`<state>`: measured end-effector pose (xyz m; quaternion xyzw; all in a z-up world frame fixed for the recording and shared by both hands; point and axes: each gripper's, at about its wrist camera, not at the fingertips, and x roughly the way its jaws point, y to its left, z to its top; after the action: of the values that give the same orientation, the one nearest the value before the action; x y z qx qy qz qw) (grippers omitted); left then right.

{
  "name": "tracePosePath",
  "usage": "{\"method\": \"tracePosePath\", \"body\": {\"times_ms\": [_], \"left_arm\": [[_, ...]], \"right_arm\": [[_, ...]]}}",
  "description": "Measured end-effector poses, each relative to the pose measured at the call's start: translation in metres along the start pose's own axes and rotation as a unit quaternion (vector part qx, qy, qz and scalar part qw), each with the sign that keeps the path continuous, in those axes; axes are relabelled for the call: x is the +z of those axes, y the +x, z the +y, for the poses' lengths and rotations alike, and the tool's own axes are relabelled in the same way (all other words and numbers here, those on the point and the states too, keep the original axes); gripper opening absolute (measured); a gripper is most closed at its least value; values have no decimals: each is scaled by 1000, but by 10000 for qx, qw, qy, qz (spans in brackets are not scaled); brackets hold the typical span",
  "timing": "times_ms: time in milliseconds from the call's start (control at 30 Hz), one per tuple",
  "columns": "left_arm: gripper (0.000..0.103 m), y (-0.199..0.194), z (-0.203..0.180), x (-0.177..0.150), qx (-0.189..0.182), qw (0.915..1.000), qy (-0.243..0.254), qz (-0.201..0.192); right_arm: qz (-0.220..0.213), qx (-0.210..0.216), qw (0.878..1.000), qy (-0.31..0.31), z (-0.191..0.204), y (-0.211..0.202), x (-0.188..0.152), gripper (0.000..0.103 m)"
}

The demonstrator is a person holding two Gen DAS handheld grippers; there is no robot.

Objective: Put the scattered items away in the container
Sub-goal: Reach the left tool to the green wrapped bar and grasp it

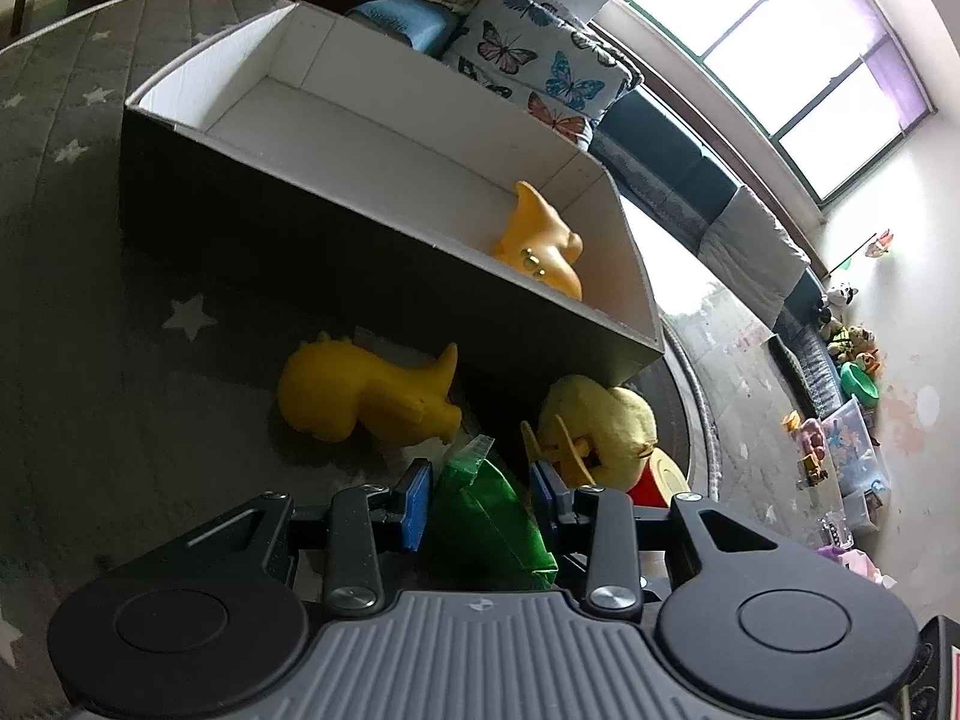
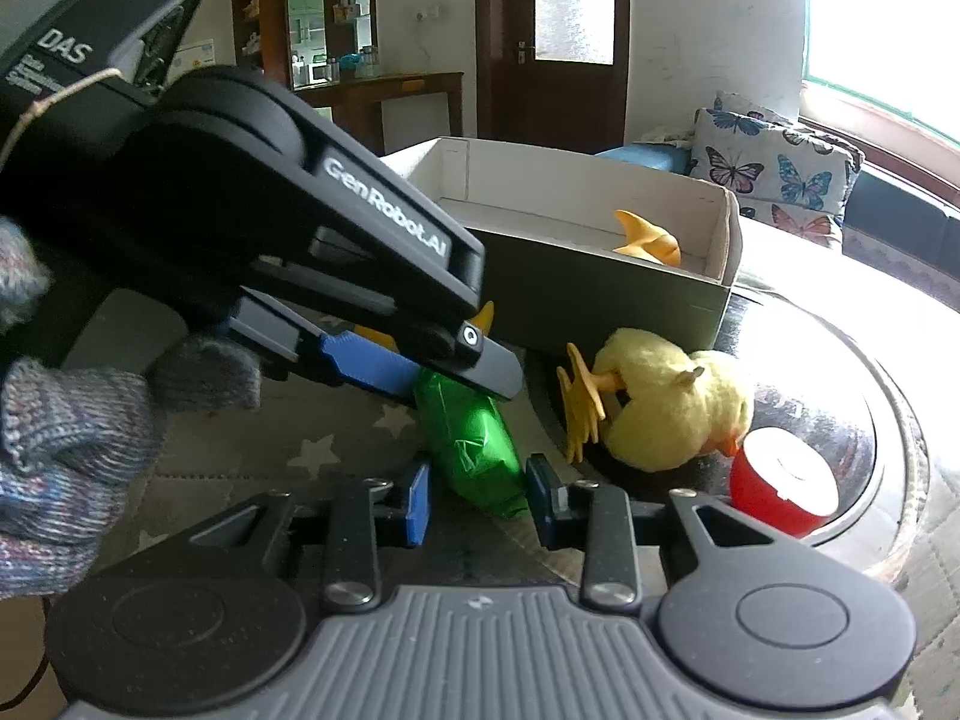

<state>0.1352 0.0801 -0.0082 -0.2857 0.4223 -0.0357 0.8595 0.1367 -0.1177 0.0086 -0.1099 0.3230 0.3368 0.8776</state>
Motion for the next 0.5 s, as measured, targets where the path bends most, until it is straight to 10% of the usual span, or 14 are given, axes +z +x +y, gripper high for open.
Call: {"method": "tracePosePath", "body": {"times_ms": [500], "left_arm": [[31,-14,-4,-1,-13,9999,-1,-131]], "right_arm": [[-170,-46,9998,-105,7,-13,4,31]]}}
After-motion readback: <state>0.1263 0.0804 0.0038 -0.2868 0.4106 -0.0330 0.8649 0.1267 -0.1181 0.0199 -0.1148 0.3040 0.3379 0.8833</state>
